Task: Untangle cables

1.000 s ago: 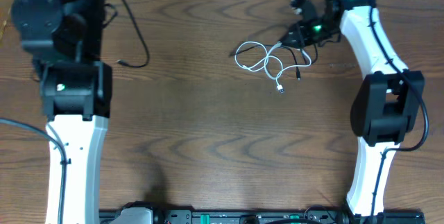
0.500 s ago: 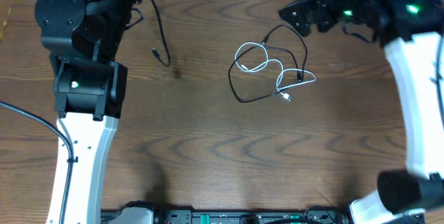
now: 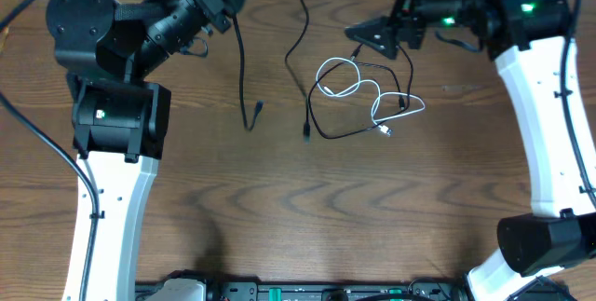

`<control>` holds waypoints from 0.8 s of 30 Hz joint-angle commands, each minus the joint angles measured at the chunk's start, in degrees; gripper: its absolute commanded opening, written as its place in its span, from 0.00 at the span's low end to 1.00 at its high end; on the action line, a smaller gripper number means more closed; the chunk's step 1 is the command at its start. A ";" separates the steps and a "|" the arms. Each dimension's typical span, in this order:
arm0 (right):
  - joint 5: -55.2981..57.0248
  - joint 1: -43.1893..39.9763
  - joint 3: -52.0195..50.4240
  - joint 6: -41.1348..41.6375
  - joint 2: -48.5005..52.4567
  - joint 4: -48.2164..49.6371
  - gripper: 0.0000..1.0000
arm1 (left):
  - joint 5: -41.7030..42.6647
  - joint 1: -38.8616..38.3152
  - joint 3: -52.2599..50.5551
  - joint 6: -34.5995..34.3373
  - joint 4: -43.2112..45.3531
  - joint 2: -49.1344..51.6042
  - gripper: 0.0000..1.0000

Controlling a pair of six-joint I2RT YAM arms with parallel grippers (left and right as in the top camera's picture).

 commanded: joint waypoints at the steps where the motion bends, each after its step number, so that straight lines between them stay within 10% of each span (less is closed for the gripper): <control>1: -5.11 2.73 -0.17 -2.84 0.92 2.47 0.92 | 10.69 -0.17 1.16 -5.44 0.35 -0.46 0.08; 14: -0.20 10.82 -0.17 3.80 3.89 14.21 0.61 | 17.31 -0.17 1.16 -9.84 0.35 -0.48 0.08; 19: 1.95 10.45 -0.17 8.63 3.85 16.22 0.06 | 17.77 0.04 1.16 -8.92 0.33 -0.46 0.08; 24: 9.40 8.98 -0.15 19.34 3.67 16.52 0.01 | 16.94 0.04 1.14 -1.33 0.31 -0.37 0.08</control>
